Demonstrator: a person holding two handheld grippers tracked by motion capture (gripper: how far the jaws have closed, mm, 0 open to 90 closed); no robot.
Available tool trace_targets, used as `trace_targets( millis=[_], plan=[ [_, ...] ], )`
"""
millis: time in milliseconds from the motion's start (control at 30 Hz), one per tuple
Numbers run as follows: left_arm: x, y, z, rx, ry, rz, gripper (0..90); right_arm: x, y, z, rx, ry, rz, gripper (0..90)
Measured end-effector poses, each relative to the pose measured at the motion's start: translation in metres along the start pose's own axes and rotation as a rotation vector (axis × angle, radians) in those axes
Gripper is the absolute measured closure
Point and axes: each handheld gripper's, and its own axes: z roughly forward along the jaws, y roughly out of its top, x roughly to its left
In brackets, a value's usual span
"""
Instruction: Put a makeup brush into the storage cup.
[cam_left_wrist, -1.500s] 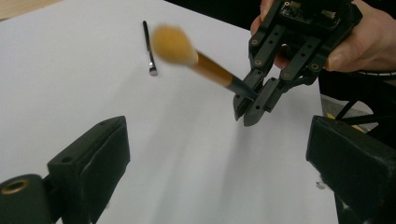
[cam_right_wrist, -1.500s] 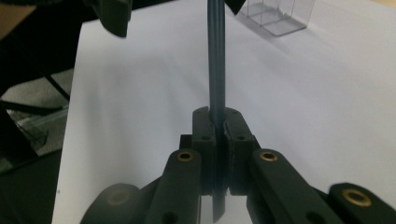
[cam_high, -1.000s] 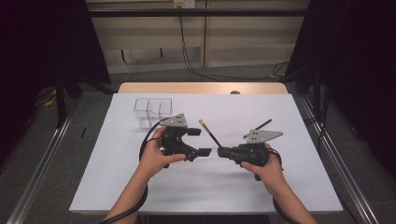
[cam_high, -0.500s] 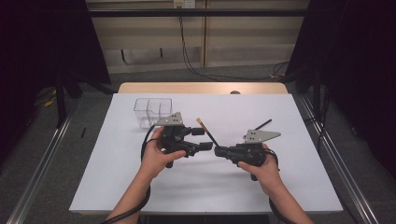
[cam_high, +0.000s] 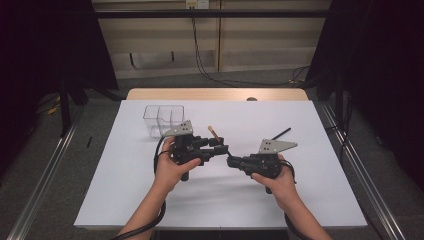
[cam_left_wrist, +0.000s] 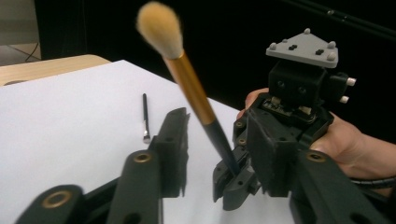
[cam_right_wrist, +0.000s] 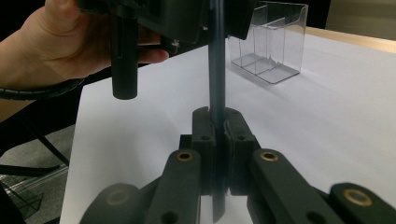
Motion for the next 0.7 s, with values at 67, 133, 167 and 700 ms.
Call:
trace_targets(
  millis=[67,133,167,700],
  plan=[
    [-0.001,0.0,0.0,0.008,-0.01,0.0,65.2,0.0,0.0,0.001,-0.003,-0.005,-0.001,85.4],
    [-0.001,-0.001,0.001,0.004,-0.008,-0.01,68.0,0.001,0.0,0.001,-0.006,-0.007,0.0,85.3],
    [-0.001,-0.001,0.002,0.003,-0.006,-0.012,69.7,0.001,0.0,0.002,-0.006,-0.009,-0.003,85.2],
    [-0.003,-0.001,0.0,-0.028,0.017,-0.019,79.8,0.005,0.002,0.014,0.013,-0.014,-0.011,84.9]
  ],
)
